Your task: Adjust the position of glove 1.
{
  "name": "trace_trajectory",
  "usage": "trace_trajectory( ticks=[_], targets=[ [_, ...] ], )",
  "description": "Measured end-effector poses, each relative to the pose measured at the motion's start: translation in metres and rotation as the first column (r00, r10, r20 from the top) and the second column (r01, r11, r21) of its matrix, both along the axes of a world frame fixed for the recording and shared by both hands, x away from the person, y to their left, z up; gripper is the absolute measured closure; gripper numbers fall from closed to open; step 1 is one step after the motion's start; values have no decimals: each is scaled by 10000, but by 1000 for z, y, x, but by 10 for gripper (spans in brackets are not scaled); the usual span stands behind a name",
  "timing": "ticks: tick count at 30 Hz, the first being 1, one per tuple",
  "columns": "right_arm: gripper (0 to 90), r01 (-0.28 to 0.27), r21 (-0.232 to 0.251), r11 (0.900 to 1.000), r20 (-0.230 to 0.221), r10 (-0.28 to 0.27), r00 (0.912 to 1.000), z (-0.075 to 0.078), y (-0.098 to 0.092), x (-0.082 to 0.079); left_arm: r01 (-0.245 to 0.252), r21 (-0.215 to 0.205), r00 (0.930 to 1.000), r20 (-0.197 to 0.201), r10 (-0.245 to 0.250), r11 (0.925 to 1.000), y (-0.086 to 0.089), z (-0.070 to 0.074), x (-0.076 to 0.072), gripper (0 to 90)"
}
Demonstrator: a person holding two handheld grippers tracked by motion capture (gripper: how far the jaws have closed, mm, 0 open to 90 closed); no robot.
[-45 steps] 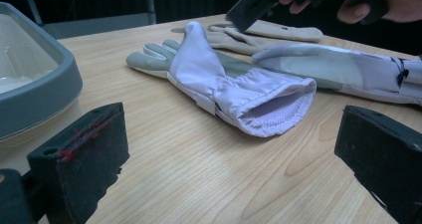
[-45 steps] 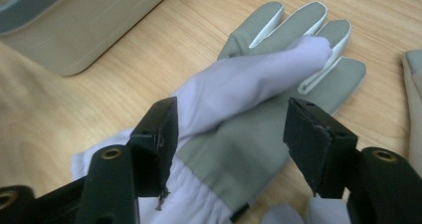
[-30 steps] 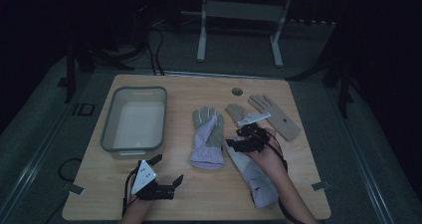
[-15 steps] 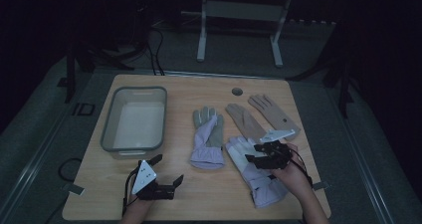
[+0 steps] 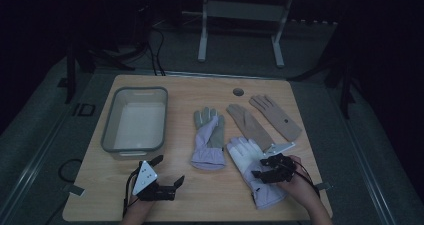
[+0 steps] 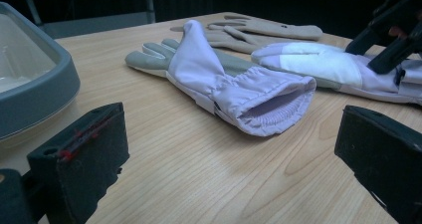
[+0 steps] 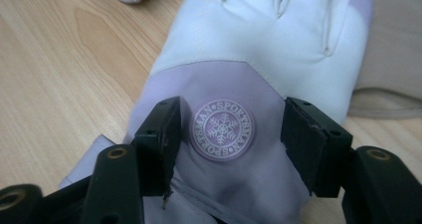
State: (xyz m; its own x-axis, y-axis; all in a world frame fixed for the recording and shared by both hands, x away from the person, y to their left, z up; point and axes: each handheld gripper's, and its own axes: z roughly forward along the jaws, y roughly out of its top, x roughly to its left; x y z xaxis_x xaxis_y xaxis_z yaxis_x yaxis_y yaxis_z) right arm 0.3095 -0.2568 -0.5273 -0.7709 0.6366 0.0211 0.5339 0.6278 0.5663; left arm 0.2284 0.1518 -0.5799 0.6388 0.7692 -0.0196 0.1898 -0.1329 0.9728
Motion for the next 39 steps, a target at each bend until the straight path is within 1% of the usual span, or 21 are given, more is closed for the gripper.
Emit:
trace_trajectory(
  ticks=[2,4,5,7,8,9,11,13,15,16,19,20,21,23,26,30,32,34,35,38,39],
  targets=[
    [412,16,-152,9999,123,-14,9999,-8,1,-1,-8,-7,10000,-2,8,10000,0,0,0,6],
    [423,56,-139,9999,110,-55,9999,-9,1,-1,-14,15,10000,4,14,10000,0,0,0,6],
    [460,44,-102,9999,91,-43,9999,-10,1,-1,-12,17,10000,7,12,10000,0,0,0,6],
    [576,-53,53,10000,-32,53,10000,-11,0,-2,-14,22,10000,7,14,10000,0,0,0,6],
    [614,-133,147,9998,-50,134,9999,-11,0,-4,-22,3,10000,10,22,10000,-1,0,0,6],
    [623,-159,139,9998,20,159,9999,-11,0,-5,-20,11,10000,13,20,10000,-1,0,0,6],
    [642,111,319,9994,-65,-109,9999,-11,-1,-7,-35,11,10000,7,35,10000,-1,0,0,6],
    [670,309,376,9988,36,-311,9995,-10,0,-10,-38,9,10000,3,38,10000,0,0,0,6],
    [742,564,561,9968,170,-574,9982,-6,0,-15,-41,17,10000,4,41,10000,0,0,0,6],
    [742,564,561,9968,170,-574,9982,-6,0,-15,-42,21,10000,11,42,10000,-1,0,0,6],
    [771,916,752,9929,444,-951,9945,3,-1,-21,-43,18,10000,23,43,10000,0,0,0,6],
    [772,1076,1038,9888,473,-1130,9925,10,-3,-25,-50,11,10000,23,50,10000,0,0,0,6],
    [772,1076,1038,9888,473,-1130,9925,10,-3,-25,-50,5,10000,23,50,10000,0,0,0,6],
    [772,1212,1409,9826,596,-1306,9896,18,-4,-28,-51,0,10000,30,51,10000,0,0,0,6],
    [772,1555,1676,9735,800,-1707,9821,33,-4,-29,-45,26,10000,39,45,10000,0,0,0,6],
    [775,1732,1780,9687,1086,-1943,9749,49,1,-25,-54,-5,10000,48,54,10000,-1,0,-1,6],
    [777,1799,1951,9641,1238,-2062,9706,59,5,-22,-46,17,10000,49,46,10000,0,0,-1,6],
    [777,1923,2103,9585,1440,-2249,9637,72,13,-17,-54,-1,10000,48,54,10000,0,0,-1,6],
    [777,1923,2103,9585,1440,-2249,9637,72,13,-17,-48,8,10000,46,48,10000,0,0,-1,6],
    [775,1990,2249,9538,1654,-2387,9569,85,27,-9,-56,-16,10000,60,56,10000,0,0,-1,6],
    [773,2008,2310,9520,1857,-2457,9514,90,36,-4,-56,-30,10000,51,56,10000,0,0,-1,6]
  ],
)
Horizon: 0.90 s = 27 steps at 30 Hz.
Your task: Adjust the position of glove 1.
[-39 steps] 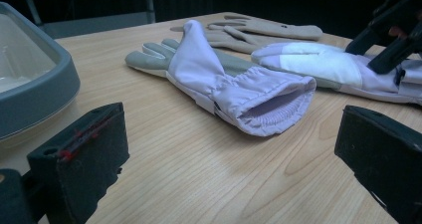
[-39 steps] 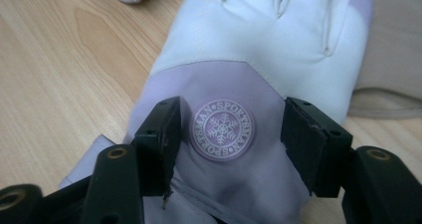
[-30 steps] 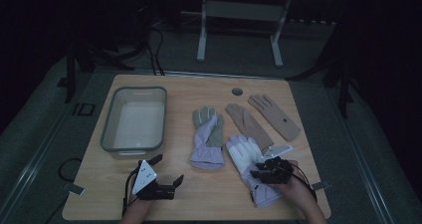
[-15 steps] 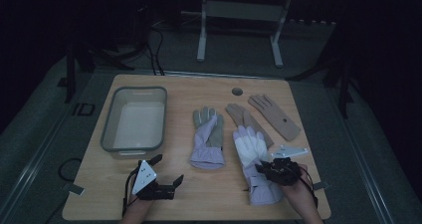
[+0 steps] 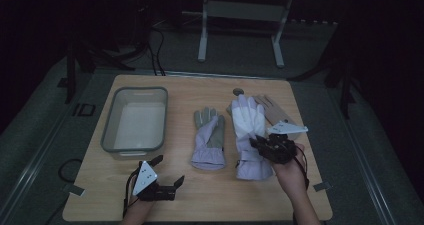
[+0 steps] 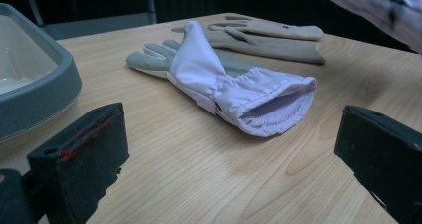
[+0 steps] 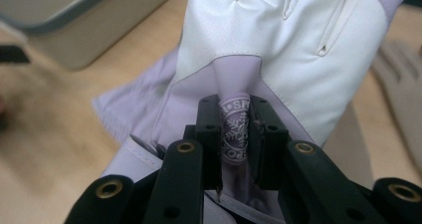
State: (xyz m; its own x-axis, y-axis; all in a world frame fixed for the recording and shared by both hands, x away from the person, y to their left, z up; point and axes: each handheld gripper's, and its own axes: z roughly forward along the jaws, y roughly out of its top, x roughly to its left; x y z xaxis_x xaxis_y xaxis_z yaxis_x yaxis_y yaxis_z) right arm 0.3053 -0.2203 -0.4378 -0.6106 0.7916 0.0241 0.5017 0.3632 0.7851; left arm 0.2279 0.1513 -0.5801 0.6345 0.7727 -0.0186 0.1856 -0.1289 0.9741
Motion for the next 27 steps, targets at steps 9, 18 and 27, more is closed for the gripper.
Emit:
trace_trajectory(
  ticks=[9,18,27],
  targets=[
    [774,-131,470,9988,132,125,9998,10,49,26,0,-5,10000,-11,0,10000,1,0,0,6],
    [767,246,804,9965,-486,-207,9986,-3,106,47,50,13,10000,-25,-50,10000,1,0,0,6],
    [744,885,475,9949,-1429,-810,9864,-46,126,64,44,-15,10000,-18,-44,10000,1,0,0,6]
  ],
)
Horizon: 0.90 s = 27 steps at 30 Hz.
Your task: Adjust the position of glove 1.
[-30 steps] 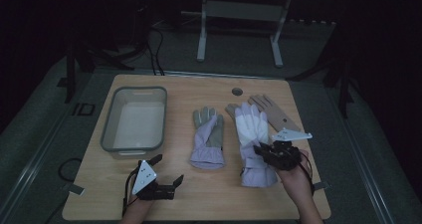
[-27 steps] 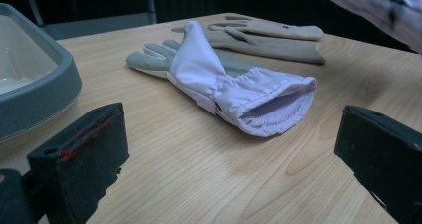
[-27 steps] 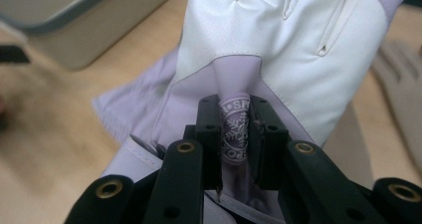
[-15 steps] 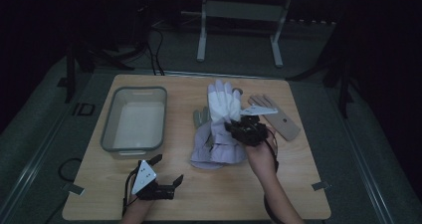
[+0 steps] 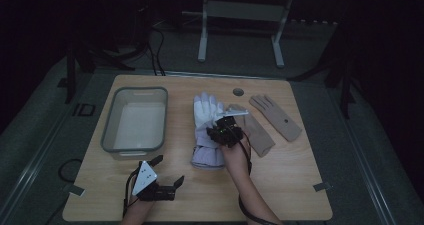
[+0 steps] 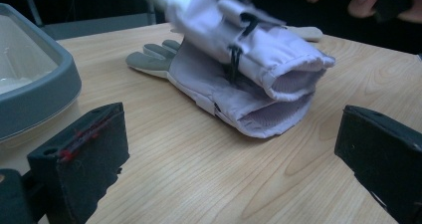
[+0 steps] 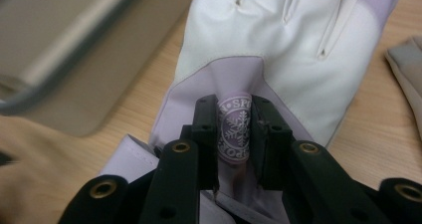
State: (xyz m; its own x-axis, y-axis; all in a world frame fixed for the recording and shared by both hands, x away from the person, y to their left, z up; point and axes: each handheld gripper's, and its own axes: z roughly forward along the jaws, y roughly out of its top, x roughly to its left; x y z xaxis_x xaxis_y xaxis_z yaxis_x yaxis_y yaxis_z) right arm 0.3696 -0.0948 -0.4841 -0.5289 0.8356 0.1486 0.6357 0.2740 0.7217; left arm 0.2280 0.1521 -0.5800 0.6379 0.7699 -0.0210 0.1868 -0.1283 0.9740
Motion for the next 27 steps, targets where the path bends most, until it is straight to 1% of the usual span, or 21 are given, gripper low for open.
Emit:
trace_trajectory(
  ticks=[1,3,5,7,10,14,17,18,20,24,26,27],
  targets=[
    [745,77,33,10000,-133,-76,9999,-4,0,2,-18,-25,10000,19,18,10000,0,0,0,6],
    [741,198,-158,9997,-169,-200,9997,-11,0,5,-13,-33,10000,10,13,10000,0,0,0,6],
    [741,353,-131,9993,-320,-357,9989,-17,-1,7,2,20,10000,-12,-2,10000,0,0,0,6],
    [734,425,-191,9989,-357,-431,9984,-22,0,10,2,28,10000,-14,-2,10000,0,0,0,6],
    [714,392,-260,9989,-439,-403,9982,-26,2,13,0,26,10000,-3,0,10000,0,0,0,6],
    [684,397,-196,9990,-565,-408,9976,-31,2,15,-19,34,10000,-19,20,10000,0,0,0,6],
    [661,372,-106,9993,-575,-378,9976,-30,0,15,-99,136,10000,-7,99,9999,-2,0,0,6],
    [651,331,-164,9993,-535,-339,9980,-29,-1,14,-153,180,9999,-8,153,9997,-2,0,0,6],
    [622,269,-128,9996,-513,-275,9983,-25,-2,14,-231,209,9997,-26,231,9995,-3,0,0,6],
    [519,85,-205,9998,-343,-92,9994,-17,-4,11,-397,210,9991,-107,400,9990,-3,0,1,6],
    [455,21,-278,9996,-123,-24,9999,-12,-7,9,-339,164,9992,-217,343,9993,-3,1,1,7],
    [451,-9,-246,9997,-123,6,9999,-9,-9,7,-318,132,9992,-256,321,9994,-3,1,1,7]
  ],
)
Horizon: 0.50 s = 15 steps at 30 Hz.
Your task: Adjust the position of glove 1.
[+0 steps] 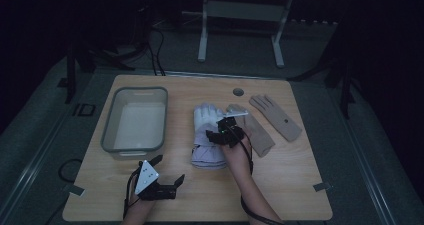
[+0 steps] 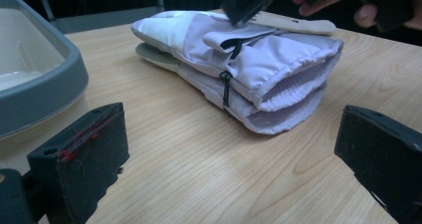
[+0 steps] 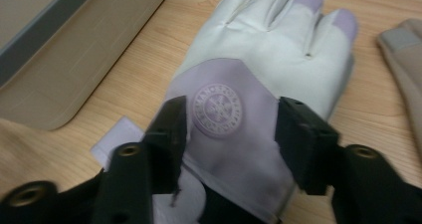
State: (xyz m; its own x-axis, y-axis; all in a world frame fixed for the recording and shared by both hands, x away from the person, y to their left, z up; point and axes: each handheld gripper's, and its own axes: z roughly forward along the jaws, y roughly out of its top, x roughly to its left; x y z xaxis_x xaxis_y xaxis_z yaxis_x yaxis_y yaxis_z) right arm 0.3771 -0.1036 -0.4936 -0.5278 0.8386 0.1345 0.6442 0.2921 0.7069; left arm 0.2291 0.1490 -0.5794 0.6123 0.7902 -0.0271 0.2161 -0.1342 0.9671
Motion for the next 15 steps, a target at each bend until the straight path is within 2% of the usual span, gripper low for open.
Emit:
trace_trajectory(
  ticks=[6,8,11,13,15],
  targets=[
    [262,10,129,9999,139,-12,9999,11,-18,-4,-172,132,9996,-232,175,9998,-2,5,2,7],
    [179,-122,191,9997,-2,122,9999,13,-24,-3,-259,221,9977,-614,273,9994,-4,9,4,7],
    [141,-471,177,9987,-159,474,9987,16,-31,-2,-121,106,9931,-1161,132,9999,-5,16,8,7],
    [142,-690,489,9964,-116,696,9975,17,-37,-2,52,42,9883,-1523,-45,10000,-7,22,9,7],
    [143,-661,380,9971,200,654,9977,18,-41,-3,225,23,9838,-1779,-218,9997,-10,28,12,7]
  ],
)
